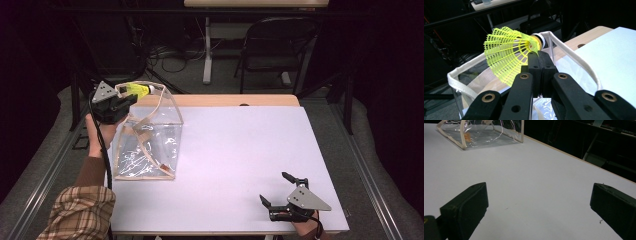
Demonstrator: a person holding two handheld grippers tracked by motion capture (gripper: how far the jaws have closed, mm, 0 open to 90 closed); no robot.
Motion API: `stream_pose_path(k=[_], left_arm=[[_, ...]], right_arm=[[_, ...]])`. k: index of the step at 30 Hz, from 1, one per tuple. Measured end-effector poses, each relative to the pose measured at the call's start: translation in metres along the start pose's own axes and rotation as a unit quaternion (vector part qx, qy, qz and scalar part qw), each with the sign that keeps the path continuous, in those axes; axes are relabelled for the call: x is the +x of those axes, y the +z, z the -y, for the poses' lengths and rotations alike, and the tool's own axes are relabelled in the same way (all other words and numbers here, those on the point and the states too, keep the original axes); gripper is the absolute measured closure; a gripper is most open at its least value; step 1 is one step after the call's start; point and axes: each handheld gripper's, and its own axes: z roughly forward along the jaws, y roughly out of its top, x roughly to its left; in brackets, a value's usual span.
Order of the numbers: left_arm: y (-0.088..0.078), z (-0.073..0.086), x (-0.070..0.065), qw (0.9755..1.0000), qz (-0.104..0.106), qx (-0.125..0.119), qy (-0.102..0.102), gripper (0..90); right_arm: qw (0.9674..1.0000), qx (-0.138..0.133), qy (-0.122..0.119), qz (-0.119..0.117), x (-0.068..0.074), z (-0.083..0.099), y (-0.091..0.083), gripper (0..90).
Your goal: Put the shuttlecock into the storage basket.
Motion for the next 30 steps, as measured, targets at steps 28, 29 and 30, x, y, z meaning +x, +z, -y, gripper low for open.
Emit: stream_pose_path(k=[28, 29, 30], left_arm=[[0.0082, 0.0041, 0.0035, 0.9998, 0.001, 0.018, -0.005, 89.4], [0.0087, 0.0041, 0.0034, 0.9998, 0.001, 0.02, -0.005, 89.4], [0.0094, 0.0043, 0.0034, 0.9998, 0.001, 0.02, -0.006, 89.4]], right_arm=[[1.0, 0.0, 0.0, 0.001, -0.0003, -0.0003, -0.0003, 1.2], [1.0, 0.0, 0.0, 0.001, -0.0002, -0.0002, -0.0002, 1.2], [1.0, 0.0, 0.001, 0.001, -0.0002, -0.0002, 0.0, 1.2]])
